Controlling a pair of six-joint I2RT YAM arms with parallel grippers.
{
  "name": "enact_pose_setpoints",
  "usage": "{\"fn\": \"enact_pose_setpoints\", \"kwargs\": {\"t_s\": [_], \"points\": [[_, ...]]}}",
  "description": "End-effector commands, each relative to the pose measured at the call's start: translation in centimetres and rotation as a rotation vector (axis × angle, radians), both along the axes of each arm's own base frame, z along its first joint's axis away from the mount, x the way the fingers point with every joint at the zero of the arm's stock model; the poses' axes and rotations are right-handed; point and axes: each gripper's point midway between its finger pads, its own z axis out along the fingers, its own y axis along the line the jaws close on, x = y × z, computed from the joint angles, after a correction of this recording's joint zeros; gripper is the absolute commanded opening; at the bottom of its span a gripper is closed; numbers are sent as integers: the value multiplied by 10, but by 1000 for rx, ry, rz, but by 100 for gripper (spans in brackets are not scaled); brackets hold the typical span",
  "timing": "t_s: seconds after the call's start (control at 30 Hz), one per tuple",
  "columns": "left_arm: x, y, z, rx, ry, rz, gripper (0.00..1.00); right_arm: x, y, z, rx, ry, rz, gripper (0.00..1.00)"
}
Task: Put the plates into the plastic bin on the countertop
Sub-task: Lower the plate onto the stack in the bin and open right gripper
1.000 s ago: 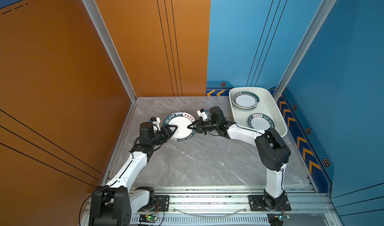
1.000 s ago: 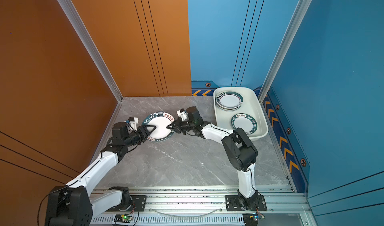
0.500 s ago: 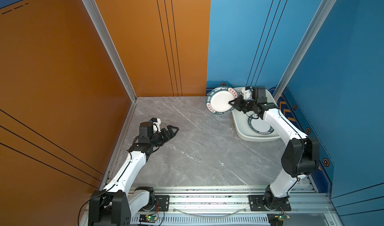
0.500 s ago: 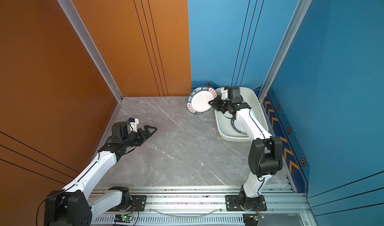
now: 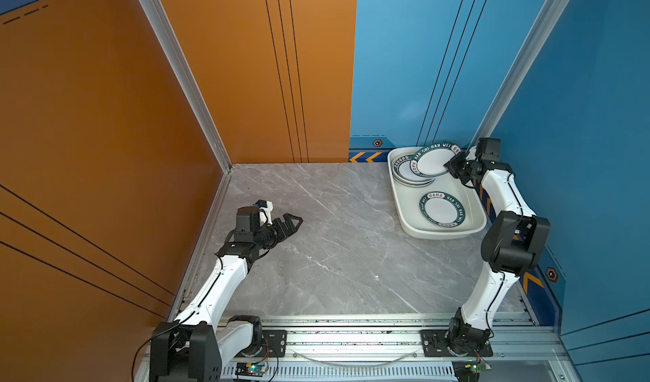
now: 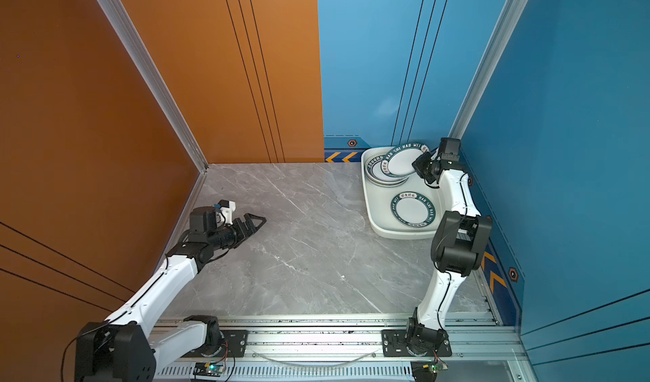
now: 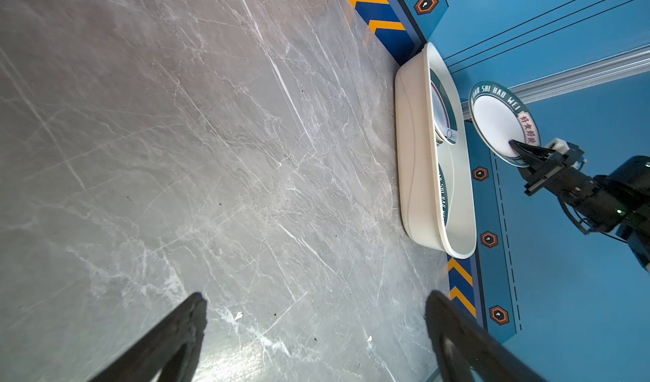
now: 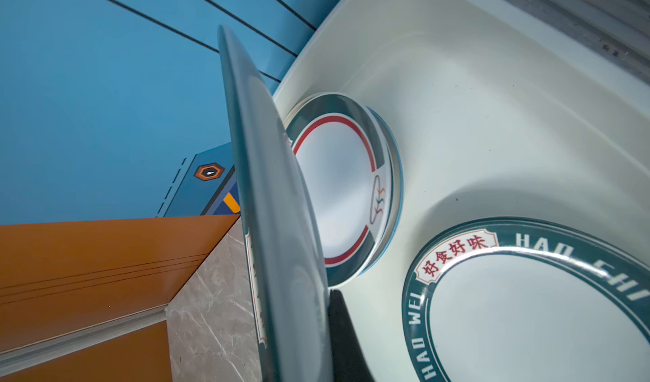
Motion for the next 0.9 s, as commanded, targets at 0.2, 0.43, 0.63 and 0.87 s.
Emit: {"fn": "enact_pose_setpoints", "kwargs": {"t_s": [0.2,0.43,0.63,0.87], "points": [[4,0,14,31,-26,-19,98,38,0,-26,-21,58,-27,0],[5,2,14,37,-30,-20,98,49,11,-53,-7,100,-15,0],[2,5,8,48,8,-21,98,46,28,-73,-33,155,13,0],[-1,5,4,48,18,-28,98,37,32,-86,-84,203,12,29]]}}
